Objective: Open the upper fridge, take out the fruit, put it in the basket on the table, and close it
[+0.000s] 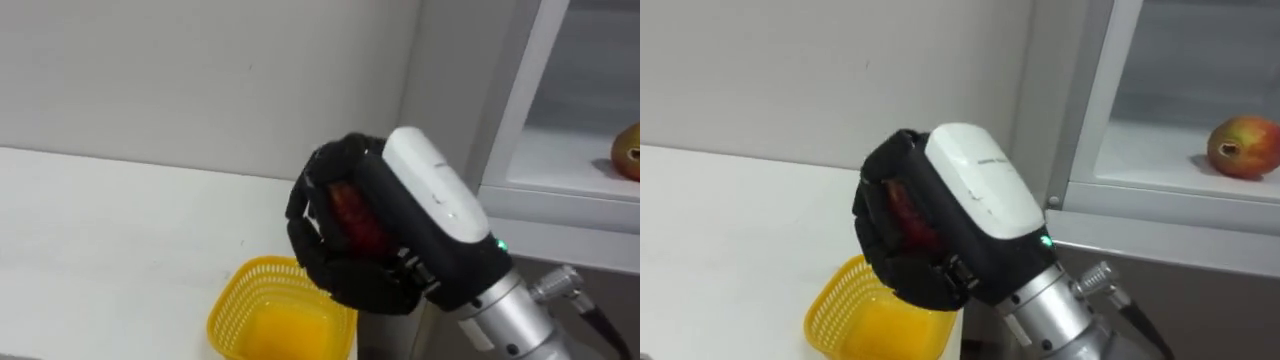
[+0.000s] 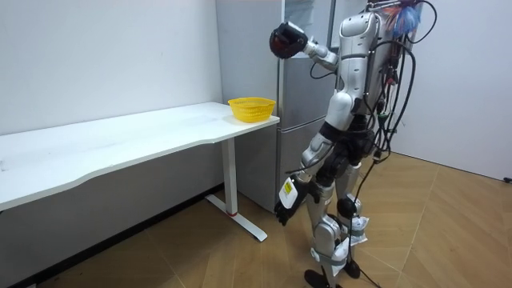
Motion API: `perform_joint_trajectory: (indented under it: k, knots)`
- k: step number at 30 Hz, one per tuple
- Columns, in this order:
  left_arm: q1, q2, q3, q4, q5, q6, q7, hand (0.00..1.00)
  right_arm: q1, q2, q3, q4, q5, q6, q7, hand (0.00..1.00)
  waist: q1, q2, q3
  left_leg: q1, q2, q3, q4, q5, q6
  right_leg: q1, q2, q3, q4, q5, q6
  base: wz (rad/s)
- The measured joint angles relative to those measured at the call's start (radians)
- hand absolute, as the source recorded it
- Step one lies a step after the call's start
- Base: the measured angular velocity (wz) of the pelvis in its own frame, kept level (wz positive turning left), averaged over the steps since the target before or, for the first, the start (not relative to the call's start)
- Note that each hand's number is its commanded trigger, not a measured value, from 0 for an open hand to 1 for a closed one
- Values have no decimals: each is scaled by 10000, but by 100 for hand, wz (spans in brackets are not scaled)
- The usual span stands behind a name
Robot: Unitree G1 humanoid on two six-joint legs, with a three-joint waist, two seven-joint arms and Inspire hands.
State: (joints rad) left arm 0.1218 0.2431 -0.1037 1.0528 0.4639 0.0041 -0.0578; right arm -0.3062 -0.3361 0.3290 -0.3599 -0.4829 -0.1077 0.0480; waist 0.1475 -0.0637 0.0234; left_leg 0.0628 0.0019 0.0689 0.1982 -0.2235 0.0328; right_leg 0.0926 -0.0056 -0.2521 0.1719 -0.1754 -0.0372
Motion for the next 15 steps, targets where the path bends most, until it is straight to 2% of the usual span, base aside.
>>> perform_joint_trajectory:
  k: [3,8,13,15]
  knots:
    - [-17,13,-85,-5,4,69,-31,0,-21,227,207,888,-219,95,21,100,61,-23,-15,-31,-20,-151,8,6,-9,2,8,-16,-2,0,0,8]
    - [-80,-17,-366,-35,91,209,-48,0,-23,296,659,2050,-459,571,217,100,267,-123,-80,-108,-42,-241,70,10,-7,-43,-12,-145,-2,-1,1,4]
    - [-75,-55,-365,-35,89,382,-131,0,-22,532,878,3189,-458,677,288,100,528,-116,-77,-49,-82,-319,77,22,12,63,-66,-306,-8,-17,28,8]
    - [-33,-52,-355,-33,91,402,-130,0,-23,698,877,3522,-682,686,288,100,566,-94,-63,-47,-131,-489,75,34,36,132,-112,-523,-8,-33,55,20]
